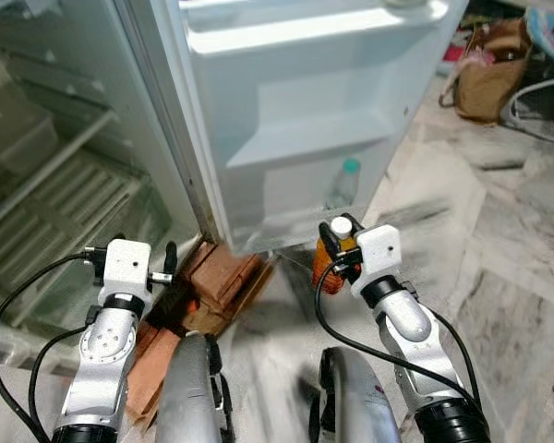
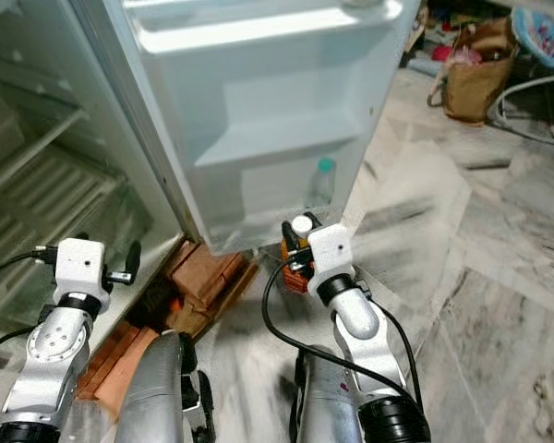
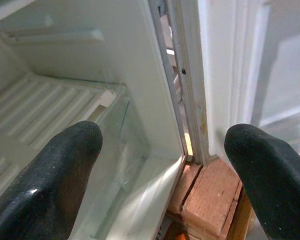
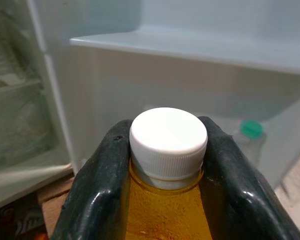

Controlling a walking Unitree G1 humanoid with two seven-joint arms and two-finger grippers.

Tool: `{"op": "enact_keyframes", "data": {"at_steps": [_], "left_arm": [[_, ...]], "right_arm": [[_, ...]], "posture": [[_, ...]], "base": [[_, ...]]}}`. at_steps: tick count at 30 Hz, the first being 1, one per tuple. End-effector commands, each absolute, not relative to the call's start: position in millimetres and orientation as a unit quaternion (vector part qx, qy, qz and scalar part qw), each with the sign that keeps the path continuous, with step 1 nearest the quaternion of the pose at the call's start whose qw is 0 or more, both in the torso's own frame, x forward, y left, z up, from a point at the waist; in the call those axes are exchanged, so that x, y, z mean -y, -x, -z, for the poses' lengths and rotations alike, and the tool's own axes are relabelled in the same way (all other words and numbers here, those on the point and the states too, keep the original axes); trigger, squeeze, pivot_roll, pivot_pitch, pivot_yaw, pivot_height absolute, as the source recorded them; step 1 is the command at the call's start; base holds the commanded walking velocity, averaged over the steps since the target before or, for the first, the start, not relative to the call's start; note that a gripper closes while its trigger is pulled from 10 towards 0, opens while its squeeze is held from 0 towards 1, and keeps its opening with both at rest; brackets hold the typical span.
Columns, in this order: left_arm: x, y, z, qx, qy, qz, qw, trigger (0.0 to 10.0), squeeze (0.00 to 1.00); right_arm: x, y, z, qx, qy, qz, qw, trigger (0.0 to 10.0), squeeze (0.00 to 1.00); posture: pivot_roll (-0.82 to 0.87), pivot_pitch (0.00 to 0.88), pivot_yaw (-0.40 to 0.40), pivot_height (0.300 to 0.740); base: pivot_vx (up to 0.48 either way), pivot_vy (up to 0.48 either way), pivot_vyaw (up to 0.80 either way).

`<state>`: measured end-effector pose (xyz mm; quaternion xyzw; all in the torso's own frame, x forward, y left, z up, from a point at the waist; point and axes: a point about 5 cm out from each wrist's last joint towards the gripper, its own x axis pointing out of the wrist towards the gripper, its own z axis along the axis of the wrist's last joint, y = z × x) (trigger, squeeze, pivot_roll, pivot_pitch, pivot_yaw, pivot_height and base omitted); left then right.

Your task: Restocking fridge

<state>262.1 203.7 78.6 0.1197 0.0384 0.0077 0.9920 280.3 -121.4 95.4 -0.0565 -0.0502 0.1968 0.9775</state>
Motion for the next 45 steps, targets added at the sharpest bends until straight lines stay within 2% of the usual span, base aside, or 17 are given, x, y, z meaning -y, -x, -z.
{"op": "enact_keyframes", "data": {"at_steps": [1,6,18,29,45], "left_arm": [[-207.5,-256.8,-75.9,-0.047,-0.118,-0.013,0.992,10.0,0.00],[-205.6,-251.7,-73.5,-0.050,-0.117,-0.012,0.992,10.0,0.00],[-200.9,-254.6,-73.0,-0.049,-0.114,-0.004,0.992,10.0,0.00],[-198.5,-256.2,-72.8,-0.049,-0.113,-0.001,0.992,10.0,0.00],[-198.3,-254.7,-72.4,-0.046,-0.109,-0.005,0.993,10.0,0.00]], "right_arm": [[116.7,-281.6,-105.1,0.075,0.062,-0.208,0.973,10.0,0.00],[114.5,-286.6,-112.7,0.089,0.068,-0.212,0.971,10.0,0.00],[112.7,-282.5,-110.2,0.095,0.080,-0.221,0.967,10.0,0.00],[111.4,-284.4,-109.0,0.093,0.077,-0.214,0.969,10.0,0.00],[119.8,-288.2,-106.7,0.091,0.090,-0.190,0.973,10.0,0.00]], "posture": [[0.03,0.198,-0.030,0.631],[0.03,0.197,-0.037,0.631],[0.03,0.183,-0.040,0.631],[0.03,0.173,-0.039,0.631],[0.04,0.174,-0.045,0.631]], "base": [[0.000,0.000,0.00],[0.000,0.000,0.00],[0.277,0.000,0.00],[0.285,0.000,0.34],[0.015,0.000,0.00]]}}
